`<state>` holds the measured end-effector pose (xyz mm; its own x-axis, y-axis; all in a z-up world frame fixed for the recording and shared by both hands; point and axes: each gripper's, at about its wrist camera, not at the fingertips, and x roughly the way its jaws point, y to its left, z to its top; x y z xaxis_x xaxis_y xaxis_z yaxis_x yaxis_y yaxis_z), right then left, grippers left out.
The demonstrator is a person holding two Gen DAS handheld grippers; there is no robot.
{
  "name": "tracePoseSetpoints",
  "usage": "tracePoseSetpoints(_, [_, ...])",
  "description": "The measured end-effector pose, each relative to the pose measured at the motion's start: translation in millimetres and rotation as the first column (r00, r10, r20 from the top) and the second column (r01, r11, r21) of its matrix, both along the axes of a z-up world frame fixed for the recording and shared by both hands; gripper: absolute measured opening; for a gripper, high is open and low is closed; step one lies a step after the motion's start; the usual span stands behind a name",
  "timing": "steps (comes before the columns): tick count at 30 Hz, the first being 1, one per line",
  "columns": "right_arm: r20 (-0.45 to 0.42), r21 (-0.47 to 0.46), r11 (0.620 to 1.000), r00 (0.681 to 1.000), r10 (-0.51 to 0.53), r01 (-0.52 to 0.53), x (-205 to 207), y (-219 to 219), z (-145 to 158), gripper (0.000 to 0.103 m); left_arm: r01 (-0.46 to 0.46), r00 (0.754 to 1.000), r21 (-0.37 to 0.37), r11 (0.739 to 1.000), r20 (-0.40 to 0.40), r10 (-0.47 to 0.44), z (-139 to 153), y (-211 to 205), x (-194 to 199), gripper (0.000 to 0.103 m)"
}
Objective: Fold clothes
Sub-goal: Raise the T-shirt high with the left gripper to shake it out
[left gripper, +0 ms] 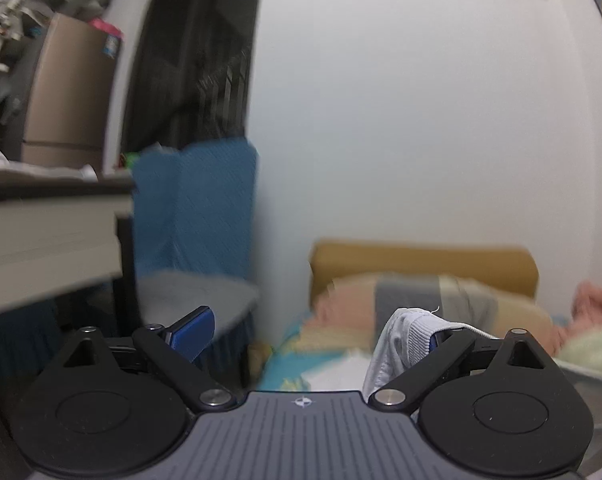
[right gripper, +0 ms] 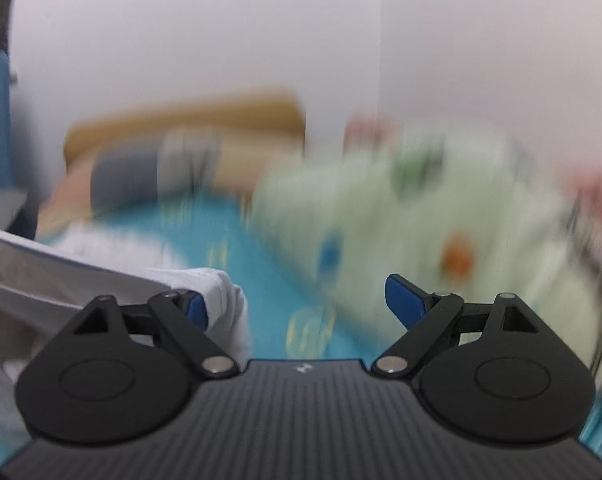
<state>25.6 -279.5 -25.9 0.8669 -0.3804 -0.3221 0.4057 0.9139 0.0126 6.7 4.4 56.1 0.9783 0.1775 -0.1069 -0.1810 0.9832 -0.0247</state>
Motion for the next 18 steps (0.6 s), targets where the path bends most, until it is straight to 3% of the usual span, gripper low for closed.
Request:
tracePoseSetpoints(3, [0.163,-0.047,0.999,0.987,0.008,-0.001,-10,3,64,0.088,-0.002,0.998,-0.034,0.999,0.067,0.004,53,9,-10,0.098])
tracePoseSetpoints(7, [0.313,-0.095,0.994,0.947,0.078,-0.05,-30,7,158,0.088,-0.018,0.984,-0.062,0.998,0.178,0.029,141,22,-32,0.098])
tracePoseSetpoints(12, [0.455,-0.139,0.982,0.872,0.178,-0.128,-73,9,268,0.088,-0.014,0.943,-0.097,0.995,0.331,0.045,256,41,-77,0.1])
tracePoseSetpoints(18, [0.574,-0.244,0.955,0.769,0.281,-0.167,-140,13,376,0.088,0.059,0.9,-0.124,0.991,0.436,0.001,354,55,-138,0.102])
